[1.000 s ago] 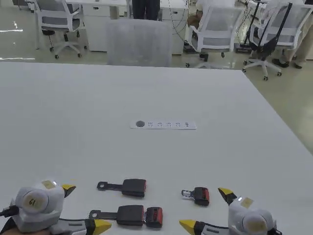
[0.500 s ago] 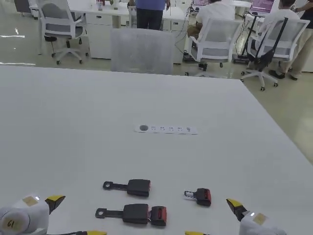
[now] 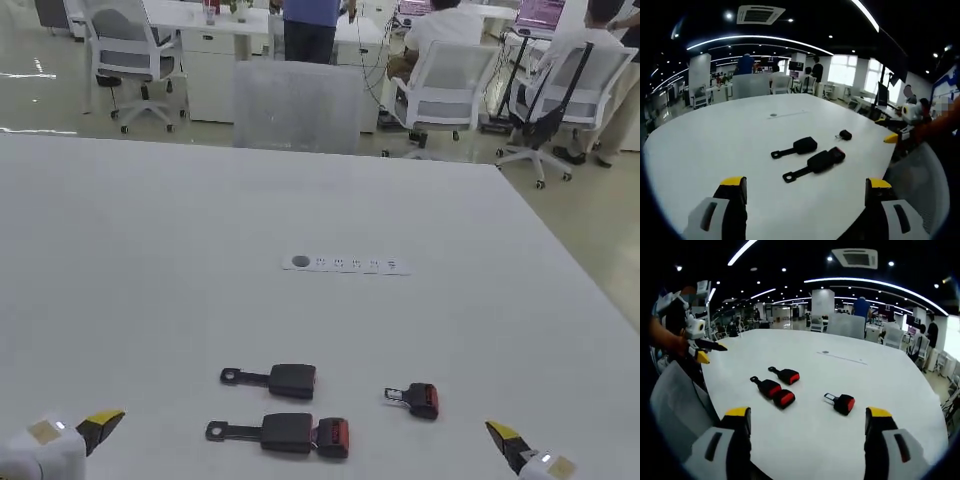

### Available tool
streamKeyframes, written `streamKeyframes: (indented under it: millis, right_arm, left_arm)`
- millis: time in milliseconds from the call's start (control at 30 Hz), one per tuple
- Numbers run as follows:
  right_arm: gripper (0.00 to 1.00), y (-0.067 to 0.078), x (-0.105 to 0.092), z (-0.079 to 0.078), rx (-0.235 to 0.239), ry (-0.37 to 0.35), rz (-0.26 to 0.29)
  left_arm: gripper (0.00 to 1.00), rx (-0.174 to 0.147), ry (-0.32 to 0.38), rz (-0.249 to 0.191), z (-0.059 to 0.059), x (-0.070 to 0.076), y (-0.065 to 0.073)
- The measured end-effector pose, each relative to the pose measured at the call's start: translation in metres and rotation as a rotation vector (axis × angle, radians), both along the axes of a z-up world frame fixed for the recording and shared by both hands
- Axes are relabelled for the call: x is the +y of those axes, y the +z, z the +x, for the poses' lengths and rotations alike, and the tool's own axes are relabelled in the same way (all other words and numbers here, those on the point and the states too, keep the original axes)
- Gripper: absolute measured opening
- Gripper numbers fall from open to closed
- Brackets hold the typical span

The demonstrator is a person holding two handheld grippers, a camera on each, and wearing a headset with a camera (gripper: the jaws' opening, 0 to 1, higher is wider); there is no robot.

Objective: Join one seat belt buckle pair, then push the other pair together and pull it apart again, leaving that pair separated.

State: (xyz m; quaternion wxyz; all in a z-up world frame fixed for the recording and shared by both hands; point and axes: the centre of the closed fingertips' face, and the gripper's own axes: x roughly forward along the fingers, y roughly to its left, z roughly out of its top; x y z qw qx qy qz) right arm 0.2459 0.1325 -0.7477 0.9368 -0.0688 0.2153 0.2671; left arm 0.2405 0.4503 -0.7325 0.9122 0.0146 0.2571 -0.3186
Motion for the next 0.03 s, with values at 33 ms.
streamKeyframes:
  millis: [33]
  right_arm:
    - [0.96, 0.0009, -0.0001, -0.0017, -0.001, 0.000, 0.000]
  left_arm:
    - [1.00, 0.001, -0.001, -0.001, -0.0005, 0.0012, -0.0014]
